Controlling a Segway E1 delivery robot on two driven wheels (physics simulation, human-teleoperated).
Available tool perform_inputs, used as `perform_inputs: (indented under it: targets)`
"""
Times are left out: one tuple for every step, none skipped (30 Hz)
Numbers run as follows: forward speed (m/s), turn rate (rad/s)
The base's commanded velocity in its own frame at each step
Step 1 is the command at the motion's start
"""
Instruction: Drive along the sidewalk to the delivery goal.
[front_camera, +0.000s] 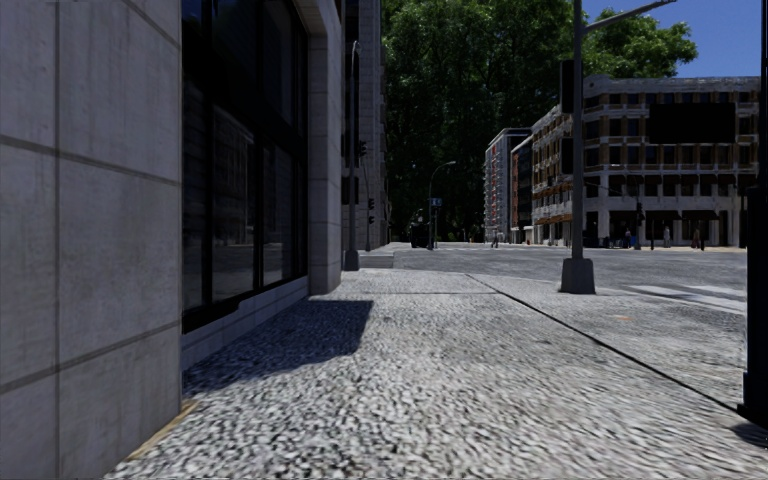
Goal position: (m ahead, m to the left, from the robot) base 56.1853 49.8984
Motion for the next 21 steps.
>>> perform_inputs:
  targets:
    - [2.00, 0.00]
    - [2.00, 0.00]
    - [2.00, 0.00]
    - [2.00, 0.00]
    - [2.00, 0.00]
    - [2.00, 0.00]
    - [2.00, 0.00]
    - [2.00, 0.00]
    - [2.00, 0.00]
    - [2.00, 0.00]
    - [2.00, 0.00]
    - [2.00, 0.00]
    - [2.00, 0.00]
    - [2.00, 0.00]
    - [2.00, 0.00]
    - [2.00, 0.00]
    - [2.00, 0.00]
    - [2.00, 0.00]
    - [2.00, 0.00]
    - [2.00, 0.00]
    - [2.00, 0.00]
